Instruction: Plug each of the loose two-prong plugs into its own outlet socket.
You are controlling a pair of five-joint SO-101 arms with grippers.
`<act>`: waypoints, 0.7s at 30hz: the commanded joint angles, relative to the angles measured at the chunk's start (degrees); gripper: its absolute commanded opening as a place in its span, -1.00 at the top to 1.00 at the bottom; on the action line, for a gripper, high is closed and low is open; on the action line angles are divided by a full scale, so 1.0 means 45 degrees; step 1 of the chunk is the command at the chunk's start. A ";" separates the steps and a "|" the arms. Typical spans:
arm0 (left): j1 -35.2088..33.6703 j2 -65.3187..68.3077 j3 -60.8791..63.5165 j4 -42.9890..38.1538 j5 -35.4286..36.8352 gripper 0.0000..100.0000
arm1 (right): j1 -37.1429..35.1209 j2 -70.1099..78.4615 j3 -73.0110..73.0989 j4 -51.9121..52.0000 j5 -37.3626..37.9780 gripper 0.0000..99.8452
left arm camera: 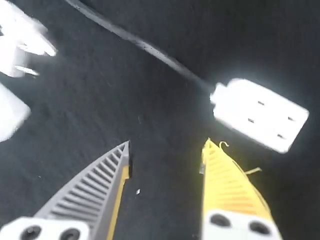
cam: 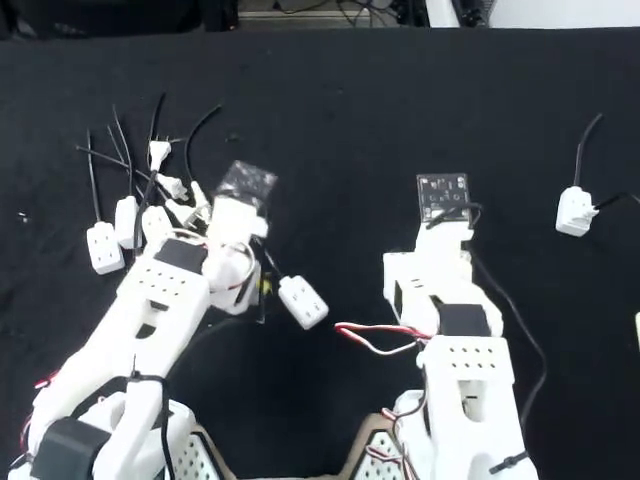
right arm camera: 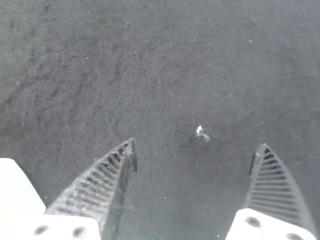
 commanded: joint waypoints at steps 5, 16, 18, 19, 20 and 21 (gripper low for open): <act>-0.0420 0.0176 0.0029 -0.3145 0.1368 0.54 | 0.0293 -0.0400 -0.0615 -0.0293 -0.0098 0.31; -0.0166 0.1270 0.2237 -0.8479 0.3614 0.54 | 0.0293 -0.0400 -0.0615 -0.0293 -0.0098 0.31; -0.0186 0.1934 0.1866 -0.8674 0.4220 0.54 | 0.0293 -0.0400 -0.0615 -0.0293 -0.0098 0.31; -0.0186 0.2344 0.1534 -0.8654 0.4454 0.54 | 0.0293 -0.0400 -0.0615 -0.0293 -0.0098 0.31; -0.0186 0.2794 0.1182 -0.8615 0.4650 0.54 | 0.0293 -0.0400 -0.0615 -0.0293 -0.0098 0.31; -0.0322 0.3243 0.0830 -0.8596 0.4825 0.54 | 0.0293 -0.0400 -0.0615 -0.0293 -0.0098 0.31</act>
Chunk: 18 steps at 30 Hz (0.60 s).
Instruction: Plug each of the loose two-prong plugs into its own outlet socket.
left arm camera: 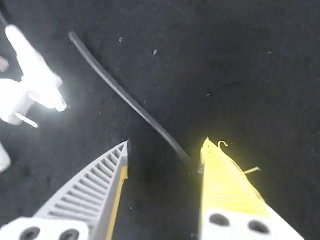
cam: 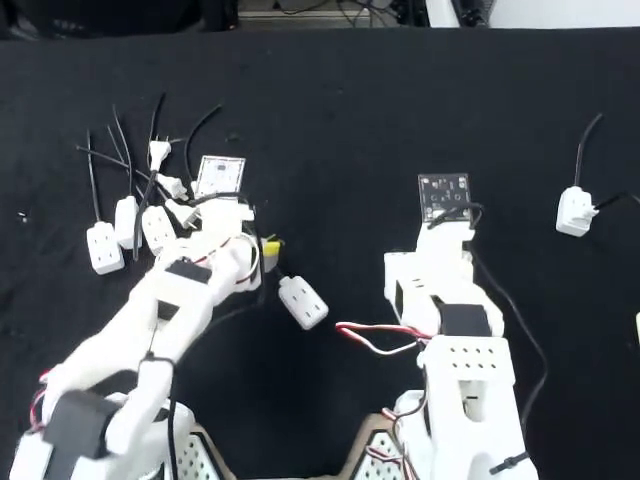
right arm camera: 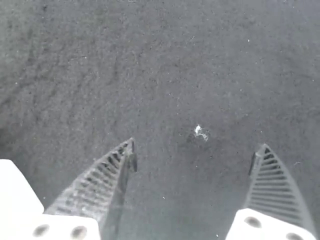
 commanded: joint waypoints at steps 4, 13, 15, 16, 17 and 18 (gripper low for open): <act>-0.0830 0.2540 -0.2803 0.1426 0.1211 0.54 | 0.0234 -0.0400 -0.0576 -0.0293 -0.0098 0.31; -0.2569 0.1836 -0.4405 0.7658 0.1094 0.54 | 0.0215 -0.0400 -0.0615 -0.0293 -0.0098 0.31; -0.2608 0.1289 -0.4249 0.8283 0.1094 0.54 | 0.0098 -0.0400 -0.0596 -0.0293 -0.0098 0.31; -0.2608 0.0977 -0.4132 0.8498 0.1094 0.54 | -0.0078 -0.0400 -0.0576 -0.0254 -0.0039 0.31; -0.2589 0.0606 -0.4015 0.8674 0.1094 0.54 | -0.0293 -0.0400 -0.0576 -0.0195 0.0000 0.31; -0.2589 0.0195 -0.3839 0.8674 0.1094 0.54 | -0.0567 -0.0400 -0.0537 -0.0156 0.0020 0.31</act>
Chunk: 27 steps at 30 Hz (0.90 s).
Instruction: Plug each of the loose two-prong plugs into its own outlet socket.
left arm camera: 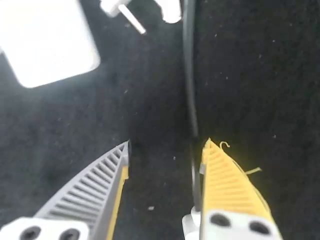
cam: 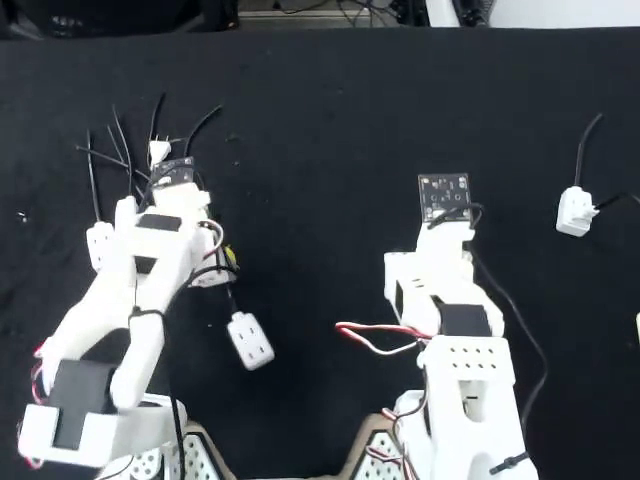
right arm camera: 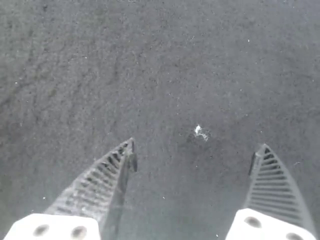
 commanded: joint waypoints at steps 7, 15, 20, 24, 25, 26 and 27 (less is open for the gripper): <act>-0.0205 -0.4689 0.1123 0.1231 -0.1719 0.54 | -0.2755 -0.0400 -0.1182 0.1602 0.0821 0.31; -0.1475 -0.6427 0.2569 0.3868 -1.0842 0.54 | -0.2872 -0.0400 -0.1260 0.1602 0.0918 0.31; 0.0635 -0.6447 0.3722 0.3243 -1.0295 0.54 | -0.1895 -0.0400 -0.1612 0.1680 0.0938 0.31; 0.3253 -0.6447 0.4308 0.1192 -0.7248 0.54 | 0.0274 -0.0400 -0.2002 0.1680 0.0821 0.31; 0.3800 -0.6447 0.4386 0.0586 -0.6505 0.54 | 0.0645 -0.0400 -0.2002 0.1621 0.0821 0.31; 0.4347 -0.6427 0.4484 -0.0117 -0.5802 0.54 | 0.0860 -0.0400 -0.2002 0.1602 0.0821 0.31; 0.4816 -0.6427 0.4659 -0.0821 -0.5177 0.54 | 0.0938 -0.0400 -0.2002 0.1602 0.0821 0.31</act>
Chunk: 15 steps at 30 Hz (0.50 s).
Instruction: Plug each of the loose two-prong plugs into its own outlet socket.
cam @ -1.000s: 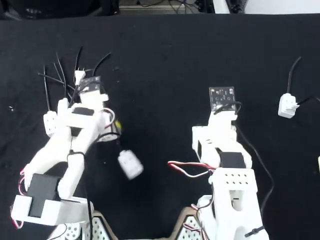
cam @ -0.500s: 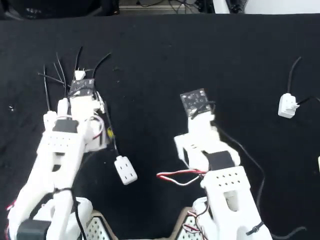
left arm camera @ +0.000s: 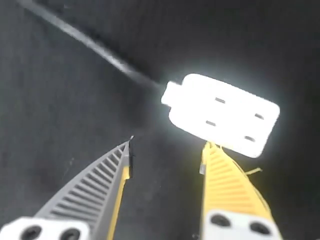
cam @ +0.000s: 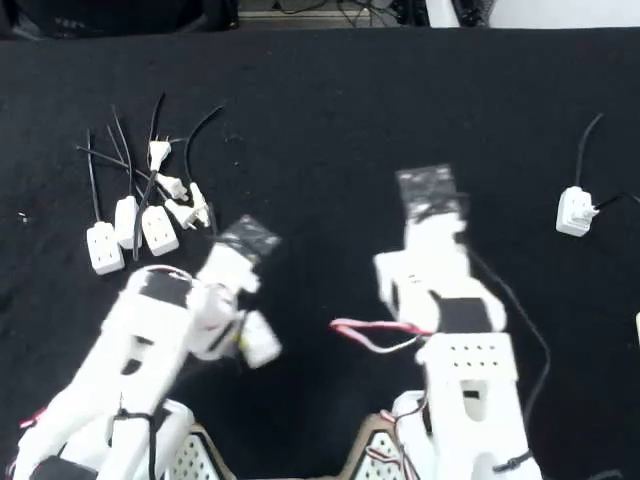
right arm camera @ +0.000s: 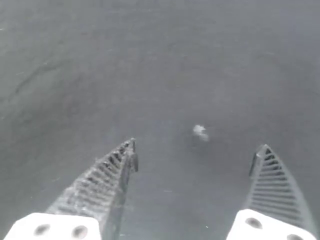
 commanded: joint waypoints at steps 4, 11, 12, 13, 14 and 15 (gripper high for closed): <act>0.3429 -0.0195 0.1299 -0.5607 0.4454 0.53 | 0.0742 -0.0400 -0.0811 0.0020 0.0020 0.31; 0.3780 -0.0195 0.1768 -0.7619 0.6193 0.53 | 0.0762 -0.0400 -0.0811 0.0000 0.0020 0.31; 0.3780 -0.0195 0.1534 -0.7619 0.6447 0.53 | 0.0762 -0.0400 -0.0811 -0.0020 0.0020 0.31; 0.3780 -0.0195 0.1221 -0.7619 0.6681 0.53 | 0.0762 -0.0400 -0.0791 -0.0117 0.0020 0.31; 0.3741 -0.0215 0.0850 -0.7600 0.6857 0.53 | 0.0781 -0.0400 -0.0752 -0.0215 0.0020 0.31; 0.3722 -0.0234 0.0518 -0.7521 0.6916 0.53 | 0.0801 -0.0400 -0.0713 -0.0274 0.0020 0.31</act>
